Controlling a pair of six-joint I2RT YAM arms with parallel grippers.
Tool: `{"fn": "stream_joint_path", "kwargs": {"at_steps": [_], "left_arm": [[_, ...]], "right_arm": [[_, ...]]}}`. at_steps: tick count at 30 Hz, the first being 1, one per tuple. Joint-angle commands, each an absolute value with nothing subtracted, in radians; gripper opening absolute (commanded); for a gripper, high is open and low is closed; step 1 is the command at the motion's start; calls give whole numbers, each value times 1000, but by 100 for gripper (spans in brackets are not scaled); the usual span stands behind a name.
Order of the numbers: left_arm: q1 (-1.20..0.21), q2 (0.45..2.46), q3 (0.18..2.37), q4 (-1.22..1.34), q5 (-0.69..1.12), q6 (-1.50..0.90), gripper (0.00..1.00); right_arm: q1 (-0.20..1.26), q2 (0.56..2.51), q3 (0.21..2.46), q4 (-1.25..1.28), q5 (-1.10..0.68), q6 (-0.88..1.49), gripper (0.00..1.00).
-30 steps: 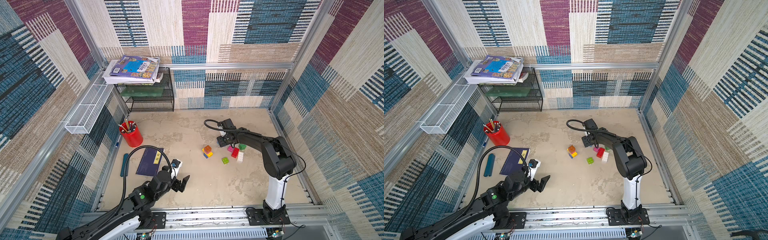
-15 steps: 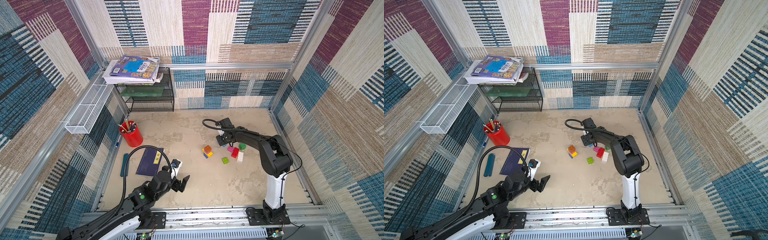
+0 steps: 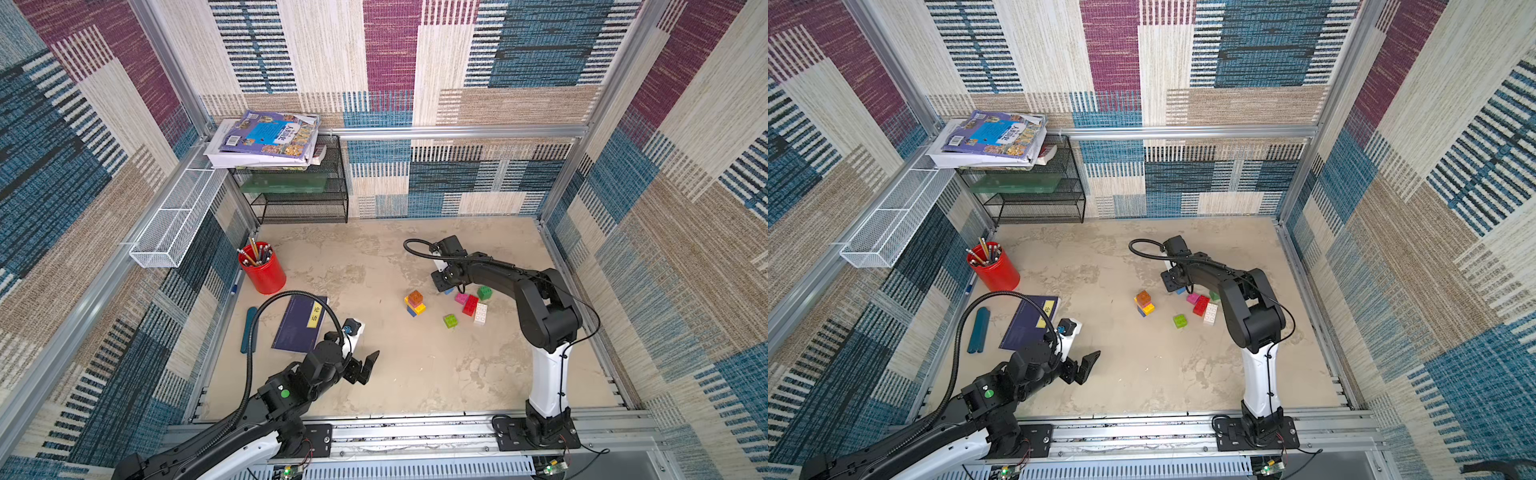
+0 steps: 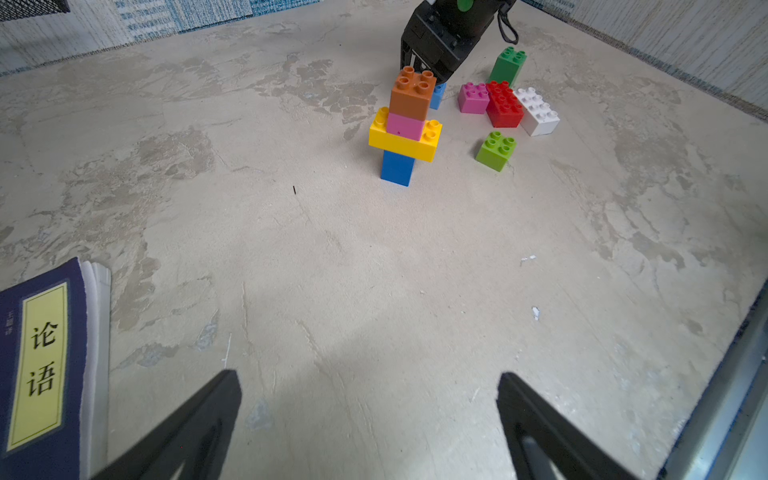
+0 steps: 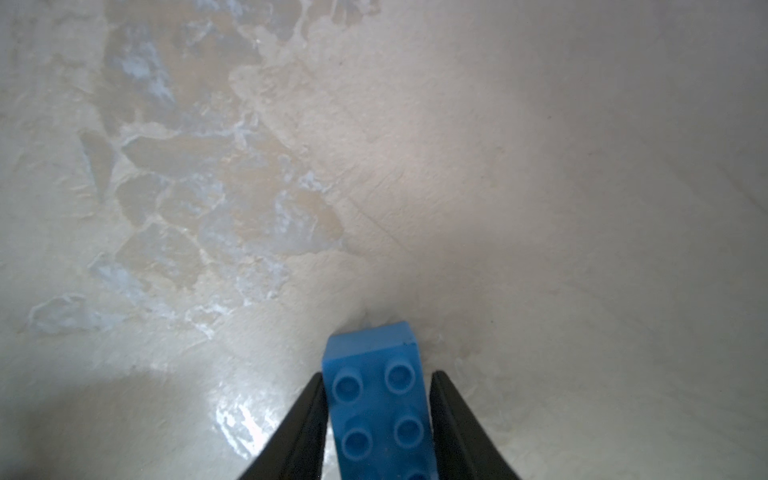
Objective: Assemble the letter f with lego
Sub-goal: Pick up the lego brick from the center of the board, then assemble the lego brick with the lego brick.
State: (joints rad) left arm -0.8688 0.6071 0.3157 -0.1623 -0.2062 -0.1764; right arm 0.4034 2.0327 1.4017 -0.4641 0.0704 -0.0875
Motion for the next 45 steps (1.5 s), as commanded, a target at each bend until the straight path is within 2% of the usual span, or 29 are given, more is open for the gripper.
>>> {"fn": "stream_joint_path", "kwargs": {"at_steps": [1, 9, 31, 45], "left_arm": [[-869, 606, 320, -151, -213, -175, 99], [-869, 607, 320, -152, -213, -174, 99], [-870, 626, 325, -147, -205, -172, 99], [-870, 629, 327, -150, -215, -175, 99]], "right_arm": [[403, 2036, 1411, -453, 57, -93, 42], [401, 2023, 1411, -455, 41, -85, 32], [510, 1811, 1516, -699, -38, -35, 32], [658, 1802, 1542, -788, 37, -2, 32]]}}
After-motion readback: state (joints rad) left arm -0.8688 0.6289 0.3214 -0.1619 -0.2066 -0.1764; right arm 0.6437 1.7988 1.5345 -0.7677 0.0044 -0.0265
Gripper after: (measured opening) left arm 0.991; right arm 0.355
